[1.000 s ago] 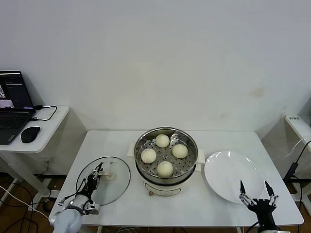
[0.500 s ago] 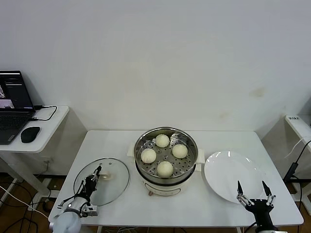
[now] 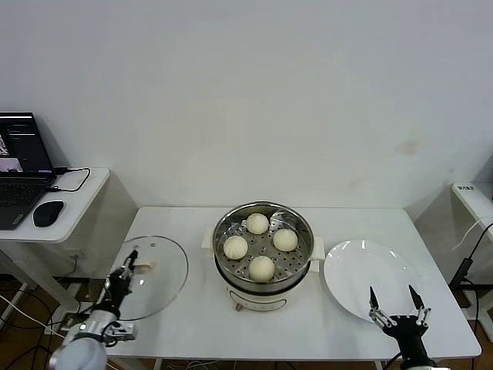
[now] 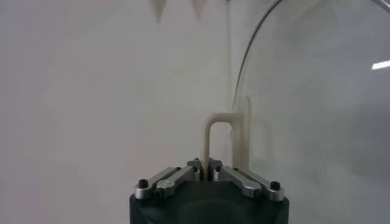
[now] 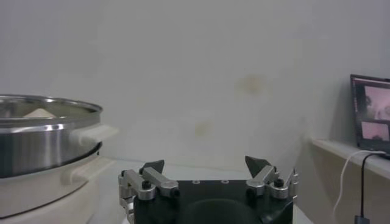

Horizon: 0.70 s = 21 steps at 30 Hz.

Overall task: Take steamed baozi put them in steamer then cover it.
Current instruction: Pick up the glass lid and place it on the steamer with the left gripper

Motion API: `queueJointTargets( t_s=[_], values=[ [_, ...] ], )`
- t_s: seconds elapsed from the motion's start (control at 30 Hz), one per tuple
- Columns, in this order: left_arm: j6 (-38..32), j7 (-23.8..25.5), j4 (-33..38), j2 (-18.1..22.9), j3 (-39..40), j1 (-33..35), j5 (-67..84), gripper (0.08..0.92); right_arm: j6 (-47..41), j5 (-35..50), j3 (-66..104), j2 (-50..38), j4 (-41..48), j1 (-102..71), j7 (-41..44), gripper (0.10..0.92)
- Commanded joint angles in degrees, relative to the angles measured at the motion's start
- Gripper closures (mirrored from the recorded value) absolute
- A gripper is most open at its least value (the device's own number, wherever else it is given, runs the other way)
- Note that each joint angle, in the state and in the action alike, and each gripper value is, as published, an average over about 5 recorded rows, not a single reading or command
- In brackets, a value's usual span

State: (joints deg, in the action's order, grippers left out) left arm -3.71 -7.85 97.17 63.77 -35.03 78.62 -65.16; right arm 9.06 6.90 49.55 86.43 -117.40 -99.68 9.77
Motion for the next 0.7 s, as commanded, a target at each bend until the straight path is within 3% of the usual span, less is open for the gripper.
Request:
queueJointTargets(
  t_s=[0.03, 0.23, 0.43, 0.7],
  values=[
    [7.7, 9.4, 21.1, -7.8, -8.2, 4.5, 9.4, 0.855, 0.6, -2.1, -0.6, 0.2, -0.7, -0.3, -0.2, 0.203],
    [13.5, 11.8, 28.9, -11.7, -0.4, 2.3, 16.1, 0.855, 1.2, -4.2, -1.1, 0.9, -0.6, 0.0, -0.6, 0.203],
    [18.7, 11.4, 25.7, -12.9, 14.5, -7.0, 16.1, 0.855, 2.3, -7.0, -1.2, 2.1, 0.5, 0.1, -1.4, 0.203],
    [25.1, 15.8, 21.0, -8.4, 30.0, -20.6, 8.7, 0.855, 3.8, -11.2, -1.7, 3.5, 2.1, 0.4, -3.3, 0.203]
  ],
)
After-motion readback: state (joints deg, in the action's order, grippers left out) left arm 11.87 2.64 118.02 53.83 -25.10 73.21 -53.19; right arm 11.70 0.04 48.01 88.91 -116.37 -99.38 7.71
